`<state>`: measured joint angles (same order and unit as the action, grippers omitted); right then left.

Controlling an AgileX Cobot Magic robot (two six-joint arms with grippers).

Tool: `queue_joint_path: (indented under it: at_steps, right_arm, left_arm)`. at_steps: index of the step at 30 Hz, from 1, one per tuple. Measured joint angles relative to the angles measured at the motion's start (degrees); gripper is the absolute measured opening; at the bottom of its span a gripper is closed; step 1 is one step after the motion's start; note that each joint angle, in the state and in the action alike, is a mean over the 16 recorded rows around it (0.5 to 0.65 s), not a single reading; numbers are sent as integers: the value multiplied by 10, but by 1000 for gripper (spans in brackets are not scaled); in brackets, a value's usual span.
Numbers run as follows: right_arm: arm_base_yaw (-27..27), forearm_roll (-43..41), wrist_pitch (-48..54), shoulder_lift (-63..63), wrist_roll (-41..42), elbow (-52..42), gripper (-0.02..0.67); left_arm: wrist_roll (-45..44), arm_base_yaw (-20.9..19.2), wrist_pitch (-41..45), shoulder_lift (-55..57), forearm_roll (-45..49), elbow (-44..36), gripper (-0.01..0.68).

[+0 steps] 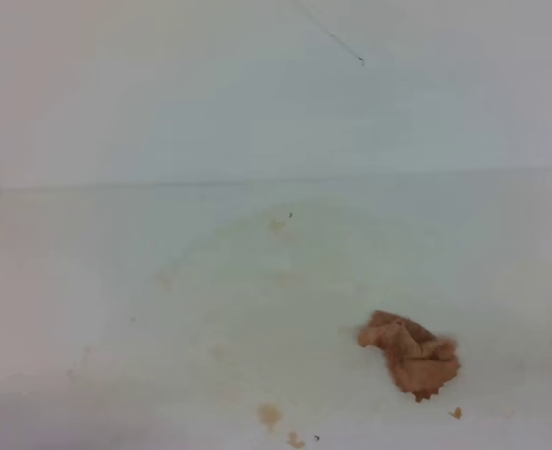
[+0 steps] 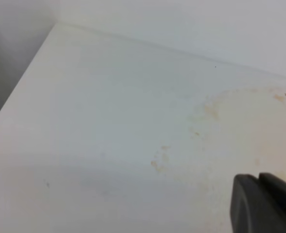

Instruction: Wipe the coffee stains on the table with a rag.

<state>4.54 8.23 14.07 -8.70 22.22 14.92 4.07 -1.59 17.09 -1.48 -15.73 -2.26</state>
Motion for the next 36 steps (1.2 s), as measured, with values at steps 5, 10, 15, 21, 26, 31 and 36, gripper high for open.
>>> queue_joint_path:
  at_steps: [5, 10, 15, 21, 26, 31, 36]
  right_arm:
    - [-19, -3, -33, 62, 0, -90, 0]
    - [-30, 0, -39, 92, -3, -136, 0]
    - [-35, 3, -20, 97, -17, -151, 0]
    - [-36, -19, 15, 97, -66, -152, 0]
    - [-37, -48, 38, 97, -113, -152, 0]
    - [-37, -77, 50, 97, -151, -152, 0]
    - [-37, -87, 49, 97, -162, -152, 0]
  left_arm:
    - [0, 0, -1, 0, 0, 0, 0]
    - [0, 0, -1, 0, 0, 0, 1]
    - [0, 0, 0, 0, 0, 1, 0]
    - [0, 0, 1, 0, 0, 1, 0]
    - [0, 0, 2, 0, 0, 1, -1]
    - [0, 0, 1, 0, 0, 0, 0]
    - [0, 0, 0, 1, 0, 1, 0]
